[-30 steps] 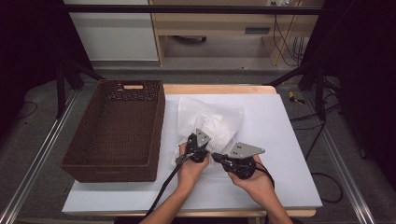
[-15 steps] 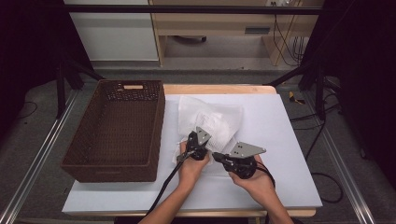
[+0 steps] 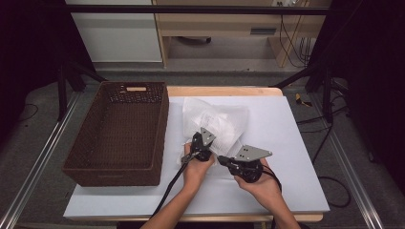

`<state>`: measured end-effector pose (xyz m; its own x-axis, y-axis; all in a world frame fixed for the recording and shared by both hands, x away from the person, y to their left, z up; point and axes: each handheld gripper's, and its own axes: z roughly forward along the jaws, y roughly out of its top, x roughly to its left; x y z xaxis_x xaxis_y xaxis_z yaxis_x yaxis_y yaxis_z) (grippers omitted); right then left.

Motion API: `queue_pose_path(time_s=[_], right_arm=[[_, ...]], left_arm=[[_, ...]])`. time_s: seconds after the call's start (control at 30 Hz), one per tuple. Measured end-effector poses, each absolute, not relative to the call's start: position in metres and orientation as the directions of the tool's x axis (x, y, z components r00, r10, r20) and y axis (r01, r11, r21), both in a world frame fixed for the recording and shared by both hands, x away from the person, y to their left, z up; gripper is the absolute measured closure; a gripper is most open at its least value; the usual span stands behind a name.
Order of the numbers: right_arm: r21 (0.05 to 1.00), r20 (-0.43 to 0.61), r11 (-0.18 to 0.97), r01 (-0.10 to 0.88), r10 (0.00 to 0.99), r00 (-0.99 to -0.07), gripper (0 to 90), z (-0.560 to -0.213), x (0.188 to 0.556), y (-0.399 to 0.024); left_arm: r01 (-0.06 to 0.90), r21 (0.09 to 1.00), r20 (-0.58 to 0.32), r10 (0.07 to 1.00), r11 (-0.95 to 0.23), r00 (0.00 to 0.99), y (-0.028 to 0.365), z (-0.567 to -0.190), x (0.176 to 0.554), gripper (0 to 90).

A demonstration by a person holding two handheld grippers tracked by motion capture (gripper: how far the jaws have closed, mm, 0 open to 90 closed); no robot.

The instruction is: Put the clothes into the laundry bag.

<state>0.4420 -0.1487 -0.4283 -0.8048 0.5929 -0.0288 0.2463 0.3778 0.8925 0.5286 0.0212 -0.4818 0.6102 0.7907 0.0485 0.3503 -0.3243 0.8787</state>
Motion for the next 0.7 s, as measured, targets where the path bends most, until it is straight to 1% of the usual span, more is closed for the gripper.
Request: queue_pose_path(time_s=[0.7], right_arm=[[0.892, -0.024, 0.375, 0.250, 0.593, -0.805, 89.2, -0.429, 0.443, -0.149]], left_arm=[[0.362, 0.887, 0.045, 0.833, -0.287, 0.551, 0.019, -0.482, 0.539, 90.0]])
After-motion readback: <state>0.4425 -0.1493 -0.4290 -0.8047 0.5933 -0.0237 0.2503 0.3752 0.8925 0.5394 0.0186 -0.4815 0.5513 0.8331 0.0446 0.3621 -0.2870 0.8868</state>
